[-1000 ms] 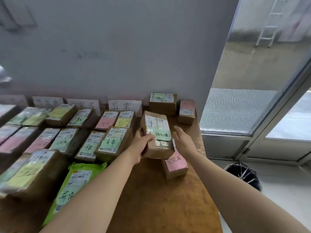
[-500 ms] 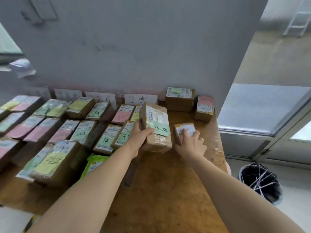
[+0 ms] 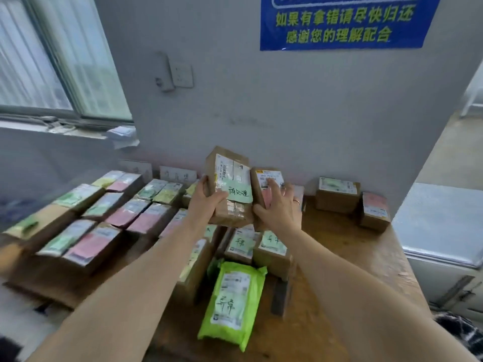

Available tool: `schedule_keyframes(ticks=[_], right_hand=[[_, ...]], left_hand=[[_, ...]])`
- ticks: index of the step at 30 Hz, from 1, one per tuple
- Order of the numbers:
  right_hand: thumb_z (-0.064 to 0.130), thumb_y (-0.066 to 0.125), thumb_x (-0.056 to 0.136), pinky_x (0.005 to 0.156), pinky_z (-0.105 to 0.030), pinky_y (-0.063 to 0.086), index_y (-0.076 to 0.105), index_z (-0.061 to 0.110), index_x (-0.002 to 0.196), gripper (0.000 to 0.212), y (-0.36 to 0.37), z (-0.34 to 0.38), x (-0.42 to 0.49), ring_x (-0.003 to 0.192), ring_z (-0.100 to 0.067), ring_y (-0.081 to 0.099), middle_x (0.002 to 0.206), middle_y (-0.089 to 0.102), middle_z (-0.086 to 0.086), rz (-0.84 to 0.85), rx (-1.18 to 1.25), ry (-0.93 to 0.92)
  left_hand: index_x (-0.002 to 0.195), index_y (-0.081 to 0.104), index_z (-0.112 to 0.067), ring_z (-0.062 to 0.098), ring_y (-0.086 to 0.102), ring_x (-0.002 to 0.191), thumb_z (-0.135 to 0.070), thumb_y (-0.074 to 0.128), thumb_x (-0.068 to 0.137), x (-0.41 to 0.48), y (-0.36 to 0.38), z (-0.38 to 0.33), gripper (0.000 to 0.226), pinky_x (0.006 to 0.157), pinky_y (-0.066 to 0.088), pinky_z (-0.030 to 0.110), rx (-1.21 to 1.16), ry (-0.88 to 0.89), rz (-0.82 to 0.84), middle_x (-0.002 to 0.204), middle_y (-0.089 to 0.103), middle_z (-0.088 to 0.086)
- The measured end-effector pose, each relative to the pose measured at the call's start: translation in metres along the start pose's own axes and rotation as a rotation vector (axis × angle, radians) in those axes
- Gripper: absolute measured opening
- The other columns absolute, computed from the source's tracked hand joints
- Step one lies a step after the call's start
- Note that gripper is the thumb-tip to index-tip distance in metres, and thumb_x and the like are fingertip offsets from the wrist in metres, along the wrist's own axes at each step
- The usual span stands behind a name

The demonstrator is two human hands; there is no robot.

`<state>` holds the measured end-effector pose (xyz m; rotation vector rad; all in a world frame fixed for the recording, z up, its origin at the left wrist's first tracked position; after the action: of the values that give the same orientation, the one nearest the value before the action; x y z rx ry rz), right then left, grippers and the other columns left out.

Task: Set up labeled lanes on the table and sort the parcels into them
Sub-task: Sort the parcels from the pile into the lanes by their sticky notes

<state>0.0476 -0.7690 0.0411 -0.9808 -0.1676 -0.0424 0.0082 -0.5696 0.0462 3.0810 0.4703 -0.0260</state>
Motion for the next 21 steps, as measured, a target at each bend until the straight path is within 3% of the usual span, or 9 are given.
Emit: schedule_keyframes(ticks=[3, 9, 15, 21], right_hand=[[0.049, 0.059, 0.084, 0.093, -0.047, 0.045, 0.021, 0.034, 0.147, 0.075, 0.035, 0.072, -0.005, 0.129, -0.041, 0.039, 0.156, 0.015, -0.010, 0.020, -0.031, -0.070], [0.049, 0.055, 0.085, 0.088, -0.049, 0.047, 0.025, 0.029, 0.145, 0.071, 0.104, 0.173, -0.017, 0.122, -0.044, 0.043, 0.151, 0.019, -0.011, 0.076, -0.081, -0.156], [0.053, 0.054, 0.085, 0.092, -0.050, 0.048, 0.025, 0.027, 0.146, 0.073, 0.157, 0.211, 0.009, 0.122, -0.043, 0.046, 0.153, 0.019, -0.012, 0.124, -0.079, -0.128], [0.053, 0.057, 0.083, 0.088, -0.049, 0.051, 0.030, 0.031, 0.141, 0.068, 0.203, 0.215, 0.052, 0.125, -0.042, 0.045, 0.156, 0.015, -0.008, 0.141, -0.077, -0.022]], left_hand=[[0.135, 0.037, -0.024, 0.014, 0.066, 0.092, -0.006, 0.064, 0.088, -0.003, -0.079, -0.006, 0.057, 0.067, 0.055, 0.024, -0.024, 0.002, -0.048, 0.108, 0.062, -0.004], [0.146, 0.030, -0.024, 0.019, 0.064, 0.102, -0.011, 0.068, 0.084, -0.001, -0.220, 0.008, 0.073, 0.068, 0.054, 0.026, 0.015, -0.052, -0.225, 0.130, 0.057, 0.004], [0.147, 0.027, -0.024, 0.024, 0.060, 0.110, -0.008, 0.065, 0.087, 0.024, -0.296, 0.027, 0.073, 0.080, 0.054, 0.032, 0.011, -0.094, -0.304, 0.132, 0.054, 0.006], [0.147, 0.025, -0.027, 0.019, 0.059, 0.098, -0.012, 0.066, 0.087, 0.074, -0.324, 0.048, 0.075, 0.059, 0.049, 0.022, 0.097, -0.180, -0.304, 0.123, 0.053, 0.002]])
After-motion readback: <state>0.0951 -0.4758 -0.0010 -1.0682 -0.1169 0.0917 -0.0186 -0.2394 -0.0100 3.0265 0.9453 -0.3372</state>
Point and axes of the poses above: each hand's wrist, its own x-axis towards the middle knuckle, its own y-axis out of the palm, z = x × y, the point moved 10 cm from there along x, towards the middle knuckle
